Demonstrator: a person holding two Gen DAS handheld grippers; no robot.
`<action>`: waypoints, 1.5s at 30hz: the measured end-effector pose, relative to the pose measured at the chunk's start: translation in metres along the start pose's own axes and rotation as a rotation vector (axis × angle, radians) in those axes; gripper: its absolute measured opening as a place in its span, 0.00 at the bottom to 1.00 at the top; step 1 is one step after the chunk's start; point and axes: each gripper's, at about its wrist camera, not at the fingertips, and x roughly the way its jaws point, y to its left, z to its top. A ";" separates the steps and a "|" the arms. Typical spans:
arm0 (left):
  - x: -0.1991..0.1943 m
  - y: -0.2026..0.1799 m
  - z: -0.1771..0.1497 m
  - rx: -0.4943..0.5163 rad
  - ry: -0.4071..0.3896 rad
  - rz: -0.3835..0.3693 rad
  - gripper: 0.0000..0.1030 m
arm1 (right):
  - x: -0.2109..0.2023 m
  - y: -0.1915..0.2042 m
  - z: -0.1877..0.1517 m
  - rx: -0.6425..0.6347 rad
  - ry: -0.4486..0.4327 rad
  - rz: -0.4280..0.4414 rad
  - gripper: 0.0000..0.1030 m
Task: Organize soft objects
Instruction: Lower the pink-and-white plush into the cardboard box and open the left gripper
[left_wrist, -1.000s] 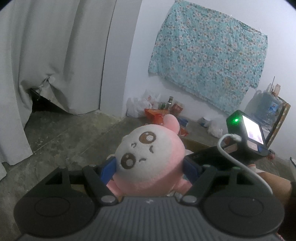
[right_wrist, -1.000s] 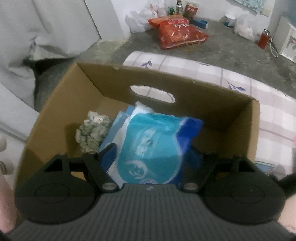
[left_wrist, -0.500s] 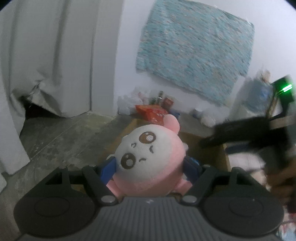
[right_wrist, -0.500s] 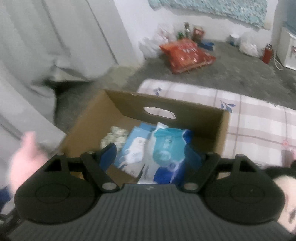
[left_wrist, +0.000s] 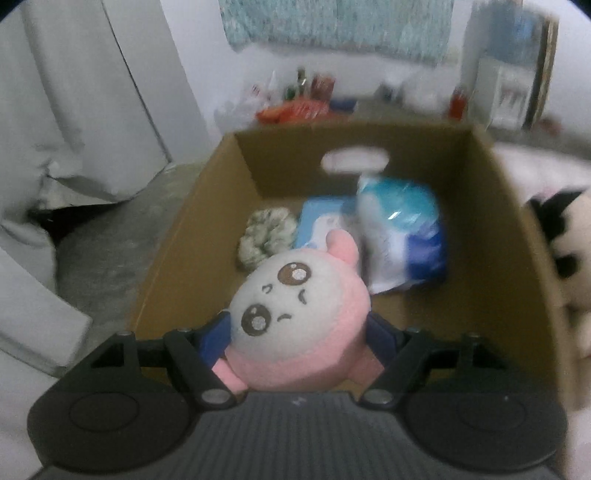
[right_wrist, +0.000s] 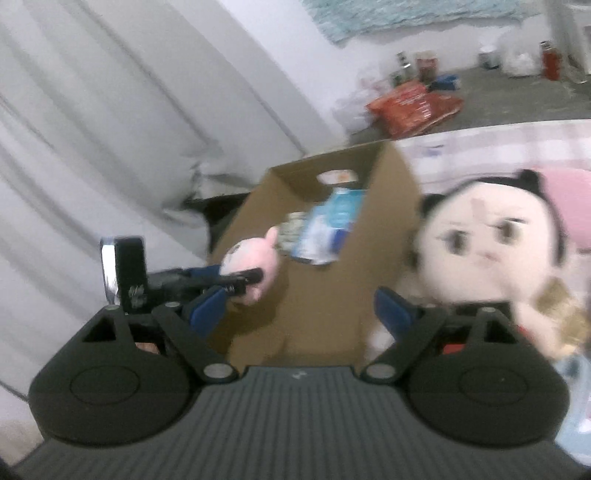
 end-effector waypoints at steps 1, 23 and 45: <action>0.008 -0.005 0.002 0.023 0.020 0.034 0.76 | -0.008 -0.009 -0.005 0.011 -0.014 -0.015 0.85; 0.066 -0.038 0.005 0.150 0.125 0.273 0.82 | -0.056 -0.084 -0.049 0.149 -0.100 -0.007 0.85; -0.069 0.013 0.008 -0.147 -0.098 0.075 0.91 | -0.117 -0.075 -0.081 0.163 -0.206 -0.092 0.86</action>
